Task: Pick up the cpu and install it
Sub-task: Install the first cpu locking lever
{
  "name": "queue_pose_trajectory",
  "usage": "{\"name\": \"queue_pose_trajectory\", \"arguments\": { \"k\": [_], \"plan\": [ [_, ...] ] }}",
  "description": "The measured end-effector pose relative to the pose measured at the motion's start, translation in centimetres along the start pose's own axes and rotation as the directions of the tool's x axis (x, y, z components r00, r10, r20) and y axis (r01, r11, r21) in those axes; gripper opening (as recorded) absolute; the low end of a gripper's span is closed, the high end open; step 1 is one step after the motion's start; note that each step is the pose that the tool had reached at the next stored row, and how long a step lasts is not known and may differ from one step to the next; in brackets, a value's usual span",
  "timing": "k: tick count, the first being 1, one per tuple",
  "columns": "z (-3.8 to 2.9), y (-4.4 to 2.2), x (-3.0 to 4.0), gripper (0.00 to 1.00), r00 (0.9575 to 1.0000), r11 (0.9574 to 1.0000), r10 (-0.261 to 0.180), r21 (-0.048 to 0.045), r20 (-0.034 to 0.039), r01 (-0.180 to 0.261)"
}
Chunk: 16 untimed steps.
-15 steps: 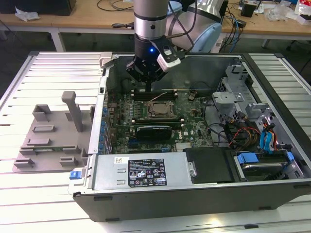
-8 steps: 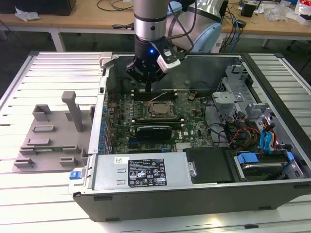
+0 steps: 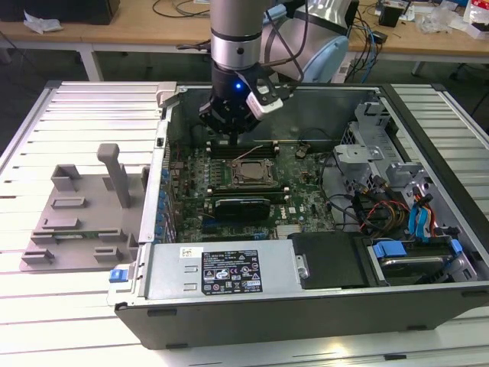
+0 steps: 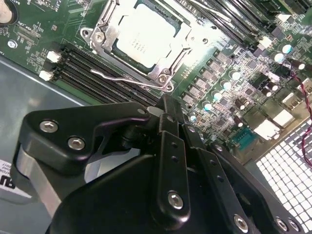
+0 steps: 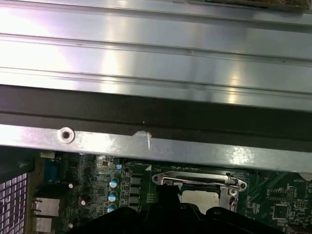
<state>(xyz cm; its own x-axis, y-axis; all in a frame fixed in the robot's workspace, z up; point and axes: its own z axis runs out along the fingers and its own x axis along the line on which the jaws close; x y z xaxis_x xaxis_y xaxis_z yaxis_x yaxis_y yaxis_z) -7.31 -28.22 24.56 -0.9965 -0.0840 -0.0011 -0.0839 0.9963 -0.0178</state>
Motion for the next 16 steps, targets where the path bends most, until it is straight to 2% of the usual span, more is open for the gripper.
{"name": "queue_pose_trajectory", "arguments": {
  "k": [1, 3, 5, 12, 16],
  "plan": [
    [0.48, 0.1, -0.33, 0.11, 1.0, 1.0, 0.0, 0.0, 0.0001, 0.0],
    [0.88, 0.1, -0.76, 0.11, 1.0, 1.0, 0.0, 0.0, 0.0, 0.0],
    [1.25, 0.1, -0.87, 0.11, 1.0, 1.0, 0.0, 0.0001, 0.0, 0.0],
    [1.92, 0.09, -1.16, 0.11, 1.0, 1.0, 0.0, 0.0001, 0.0, 0.0],
    [2.18, 0.42, -1.33, 0.11, 1.0, 1.0, 0.0, 0.0002, 0.0, 0.0]
  ]
}}
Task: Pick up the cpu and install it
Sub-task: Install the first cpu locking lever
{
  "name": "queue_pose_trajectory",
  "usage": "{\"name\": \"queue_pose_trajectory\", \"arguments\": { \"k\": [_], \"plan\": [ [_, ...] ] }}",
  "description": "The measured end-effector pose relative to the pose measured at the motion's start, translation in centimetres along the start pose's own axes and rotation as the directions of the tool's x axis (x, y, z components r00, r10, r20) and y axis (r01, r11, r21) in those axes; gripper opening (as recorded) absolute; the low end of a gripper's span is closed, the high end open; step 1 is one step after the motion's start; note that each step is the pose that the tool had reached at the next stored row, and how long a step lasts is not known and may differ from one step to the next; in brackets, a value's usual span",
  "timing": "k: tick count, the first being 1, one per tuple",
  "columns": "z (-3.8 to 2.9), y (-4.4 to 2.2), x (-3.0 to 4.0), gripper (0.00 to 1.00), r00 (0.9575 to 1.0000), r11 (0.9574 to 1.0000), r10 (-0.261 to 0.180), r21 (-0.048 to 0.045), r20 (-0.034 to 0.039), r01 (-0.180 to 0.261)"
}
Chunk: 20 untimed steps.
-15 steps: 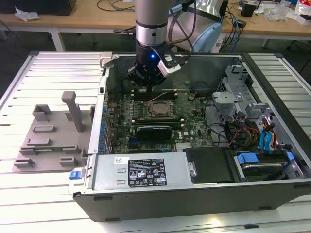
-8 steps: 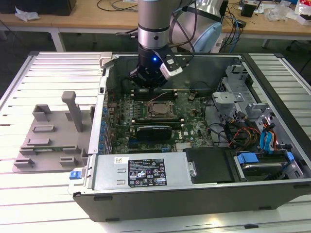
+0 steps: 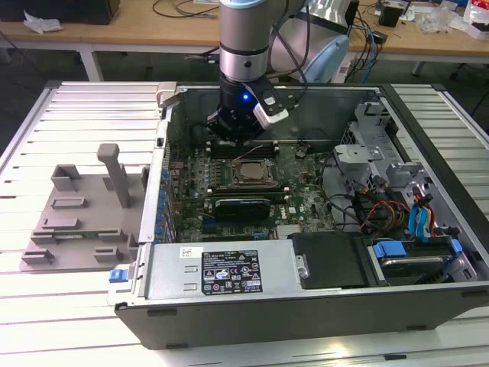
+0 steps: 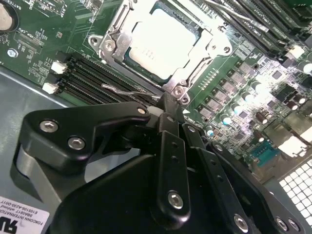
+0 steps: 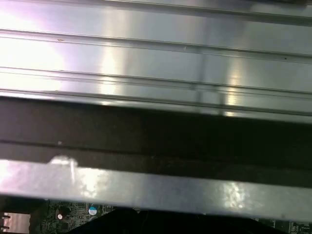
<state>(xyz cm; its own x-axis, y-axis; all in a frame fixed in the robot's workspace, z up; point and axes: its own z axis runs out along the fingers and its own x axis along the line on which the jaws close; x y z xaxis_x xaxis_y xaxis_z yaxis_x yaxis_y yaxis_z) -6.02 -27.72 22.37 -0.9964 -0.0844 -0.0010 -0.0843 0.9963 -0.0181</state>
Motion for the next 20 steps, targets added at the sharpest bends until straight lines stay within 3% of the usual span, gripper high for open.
{"name": "queue_pose_trajectory", "arguments": {
  "k": [4, 5, 7, 10, 15, 20],
  "plan": [
    [0.28, 0.13, -0.06, 0.11, 1.0, 1.0, 0.0, -0.0023, 0.0001, 0.0],
    [0.31, 0.13, -0.06, 0.11, 1.0, 1.0, 0.0, -0.0076, 0.0006, 0.0],
    [0.39, -0.18, -0.03, 0.11, 1.0, 0.9996, 0.0, -0.0291, 0.0025, 0.0],
    [0.5, -0.47, -0.11, 0.11, 1.0, 0.9993, 0.0, -0.0376, 0.0033, 0.0],
    [0.8, -0.56, -1.16, 0.11, 1.0, 0.9993, 0.0, -0.0381, 0.0026, 0.0],
    [0.99, -0.6, -1.55, 0.11, 1.0, 0.9993, 0.0, -0.0382, 0.0025, 0.0]
  ]
}}
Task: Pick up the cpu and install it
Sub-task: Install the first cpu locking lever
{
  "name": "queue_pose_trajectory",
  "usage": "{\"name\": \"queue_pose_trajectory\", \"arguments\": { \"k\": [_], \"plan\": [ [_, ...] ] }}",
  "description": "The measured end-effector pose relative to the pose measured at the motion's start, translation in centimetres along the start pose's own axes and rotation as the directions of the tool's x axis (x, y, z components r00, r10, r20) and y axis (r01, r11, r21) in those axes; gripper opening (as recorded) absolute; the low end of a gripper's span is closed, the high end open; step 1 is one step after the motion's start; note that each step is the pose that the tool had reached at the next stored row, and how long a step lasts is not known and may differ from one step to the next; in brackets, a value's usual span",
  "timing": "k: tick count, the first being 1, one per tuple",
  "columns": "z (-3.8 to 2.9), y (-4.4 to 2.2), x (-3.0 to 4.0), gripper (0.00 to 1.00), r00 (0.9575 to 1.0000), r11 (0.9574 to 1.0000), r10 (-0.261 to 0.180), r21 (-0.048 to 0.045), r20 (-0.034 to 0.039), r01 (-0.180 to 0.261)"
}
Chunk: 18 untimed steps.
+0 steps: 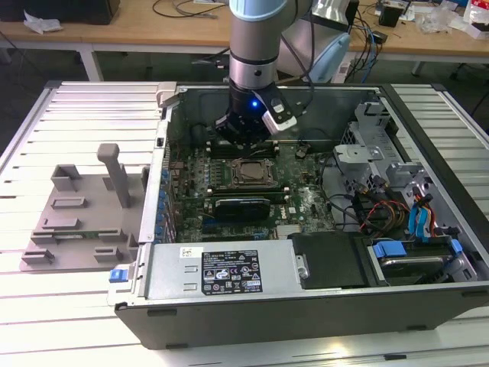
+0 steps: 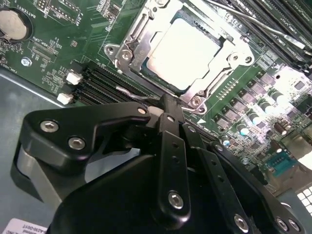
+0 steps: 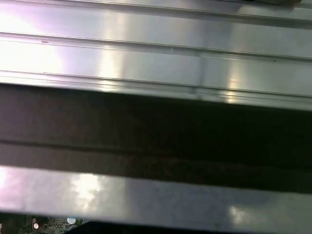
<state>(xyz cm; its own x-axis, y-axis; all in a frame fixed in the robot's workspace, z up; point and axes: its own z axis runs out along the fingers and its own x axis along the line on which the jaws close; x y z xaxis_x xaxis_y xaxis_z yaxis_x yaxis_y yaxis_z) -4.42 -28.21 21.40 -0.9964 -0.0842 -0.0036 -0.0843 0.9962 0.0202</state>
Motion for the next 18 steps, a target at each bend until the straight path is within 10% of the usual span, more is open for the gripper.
{"name": "queue_pose_trajectory", "arguments": {
  "k": [7, 9, 18],
  "plan": [
    [0.55, -0.1, -0.98, 0.11, 1.0, 1.0, 0.0, 0.0, -0.0005, 0.0],
    [1.31, -0.27, -2.78, 0.11, 1.0, 1.0, 0.0, 0.0, -0.0018, 0.0],
    [0.88, -0.23, -2.84, 0.11, 1.0, 1.0, 0.0, -0.0005, -0.0011, 0.0]
  ]
}}
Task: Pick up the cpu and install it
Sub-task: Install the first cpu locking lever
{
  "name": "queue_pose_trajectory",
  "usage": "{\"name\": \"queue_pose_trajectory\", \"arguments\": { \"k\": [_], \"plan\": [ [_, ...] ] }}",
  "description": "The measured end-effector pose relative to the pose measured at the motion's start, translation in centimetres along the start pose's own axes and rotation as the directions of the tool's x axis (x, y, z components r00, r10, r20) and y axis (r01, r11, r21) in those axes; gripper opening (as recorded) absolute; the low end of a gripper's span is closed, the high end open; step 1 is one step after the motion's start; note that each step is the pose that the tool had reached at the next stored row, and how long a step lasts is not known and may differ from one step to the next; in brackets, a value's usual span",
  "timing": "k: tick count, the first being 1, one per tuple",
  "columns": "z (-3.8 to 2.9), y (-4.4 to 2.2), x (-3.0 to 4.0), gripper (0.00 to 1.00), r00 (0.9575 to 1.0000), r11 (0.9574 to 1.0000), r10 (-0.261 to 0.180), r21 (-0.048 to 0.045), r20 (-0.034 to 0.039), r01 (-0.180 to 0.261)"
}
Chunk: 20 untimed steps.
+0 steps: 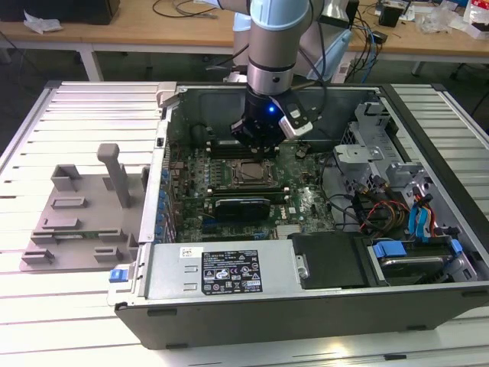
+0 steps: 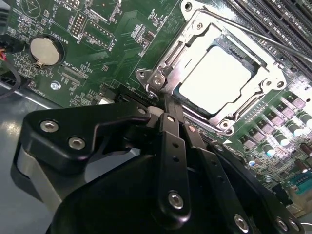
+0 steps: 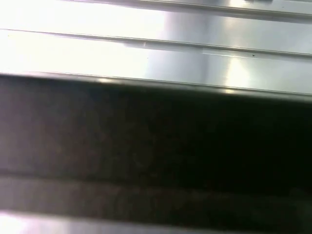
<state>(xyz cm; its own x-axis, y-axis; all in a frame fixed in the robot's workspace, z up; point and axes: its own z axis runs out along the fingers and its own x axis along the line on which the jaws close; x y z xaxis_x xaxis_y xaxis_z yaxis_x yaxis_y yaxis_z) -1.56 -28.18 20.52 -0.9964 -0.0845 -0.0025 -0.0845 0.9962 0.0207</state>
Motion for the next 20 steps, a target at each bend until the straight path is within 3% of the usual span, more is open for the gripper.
{"name": "queue_pose_trajectory", "arguments": {
  "k": [8, 16, 20],
  "plan": [
    [0.03, -0.12, 0.01, 0.11, 1.0, 1.0, 0.001, 0.0005, -0.0005, -0.001],
    [0.27, -0.24, -0.43, 0.11, 1.0, 1.0, 0.001, -0.0001, -0.0035, -0.001],
    [0.38, -0.24, -0.43, 0.11, 1.0, 1.0, 0.001, -0.0077, -0.0028, -0.001]
  ]
}}
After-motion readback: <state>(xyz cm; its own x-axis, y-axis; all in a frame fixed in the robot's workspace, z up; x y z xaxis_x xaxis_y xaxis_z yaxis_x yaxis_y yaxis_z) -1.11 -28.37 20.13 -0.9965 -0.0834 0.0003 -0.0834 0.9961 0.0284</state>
